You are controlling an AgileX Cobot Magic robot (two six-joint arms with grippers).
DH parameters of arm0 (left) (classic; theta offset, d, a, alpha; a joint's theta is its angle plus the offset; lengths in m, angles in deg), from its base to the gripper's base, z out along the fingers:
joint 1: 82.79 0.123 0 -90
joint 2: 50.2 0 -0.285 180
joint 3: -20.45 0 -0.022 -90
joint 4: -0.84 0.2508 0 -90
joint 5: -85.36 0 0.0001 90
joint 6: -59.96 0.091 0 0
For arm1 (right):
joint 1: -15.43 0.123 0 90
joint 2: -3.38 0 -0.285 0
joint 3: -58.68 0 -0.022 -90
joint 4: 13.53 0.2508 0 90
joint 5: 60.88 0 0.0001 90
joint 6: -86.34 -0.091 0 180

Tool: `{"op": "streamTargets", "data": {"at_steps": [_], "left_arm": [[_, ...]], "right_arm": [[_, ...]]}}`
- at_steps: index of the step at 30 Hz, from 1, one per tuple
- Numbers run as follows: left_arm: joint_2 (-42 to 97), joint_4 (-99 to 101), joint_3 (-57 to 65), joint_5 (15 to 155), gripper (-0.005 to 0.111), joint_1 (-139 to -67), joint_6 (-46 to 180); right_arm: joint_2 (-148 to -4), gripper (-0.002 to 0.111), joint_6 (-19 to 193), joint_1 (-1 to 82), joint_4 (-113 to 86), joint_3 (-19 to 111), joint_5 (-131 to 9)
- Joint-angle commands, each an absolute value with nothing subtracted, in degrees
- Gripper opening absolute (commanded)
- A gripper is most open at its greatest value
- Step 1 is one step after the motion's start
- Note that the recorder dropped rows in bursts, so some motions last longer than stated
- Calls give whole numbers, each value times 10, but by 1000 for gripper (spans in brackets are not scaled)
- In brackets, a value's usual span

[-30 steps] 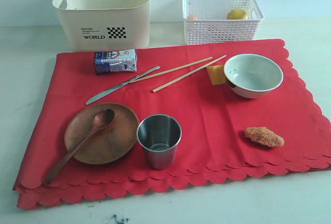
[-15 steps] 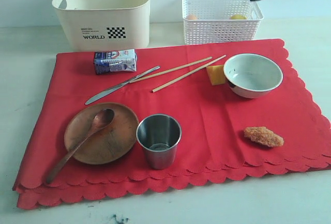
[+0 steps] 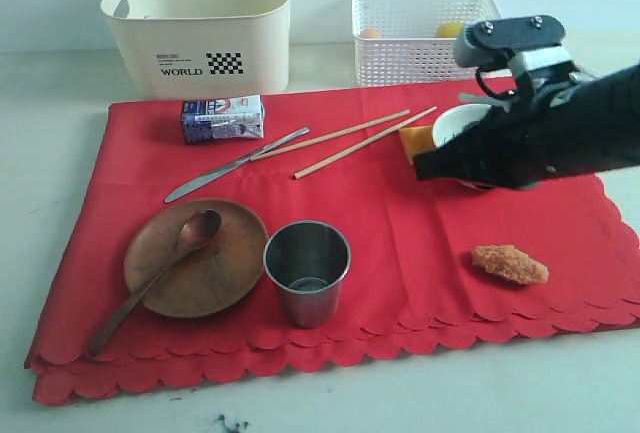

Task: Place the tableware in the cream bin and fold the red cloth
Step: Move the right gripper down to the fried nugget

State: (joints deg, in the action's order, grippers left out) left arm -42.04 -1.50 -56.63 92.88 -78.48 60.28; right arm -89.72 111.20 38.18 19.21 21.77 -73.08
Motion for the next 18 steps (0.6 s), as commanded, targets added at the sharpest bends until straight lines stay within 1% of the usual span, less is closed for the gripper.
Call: {"op": "streamTargets", "data": {"at_steps": [1, 6, 8, 9, 10, 12, 13, 14, 16, 18], "left_arm": [[-424, -15, -568, 927, 2, -789, 603], [-424, -15, -568, 927, 2, -789, 603], [-424, -15, -568, 927, 2, -789, 603], [-424, -15, -568, 927, 2, -789, 603], [-424, -15, -568, 927, 2, -789, 603], [-424, -15, -568, 927, 2, -789, 603], [-424, -15, -568, 927, 2, -789, 603], [-424, -15, -568, 927, 2, -789, 603], [-424, -15, -568, 927, 2, -789, 603], [-424, -15, -568, 927, 2, -789, 603]], "right_arm": [[-838, 0, 1118, 384, 187, 134, -686], [-785, 0, 1116, 384, 190, 47, -660], [-785, 6, 1092, 384, 220, 21, -589], [-785, 14, 1087, 384, 242, 7, -548], [-785, 18, 1088, 384, 242, 4, -540], [-785, 40, 1088, 384, 242, 1, -537], [-785, 46, 1088, 384, 242, 1, -537], [-785, 54, 1088, 384, 242, 1, -538], [-794, 63, 1092, 384, 240, 1, -538], [-823, 67, 1094, 384, 236, 1, -525]]}}
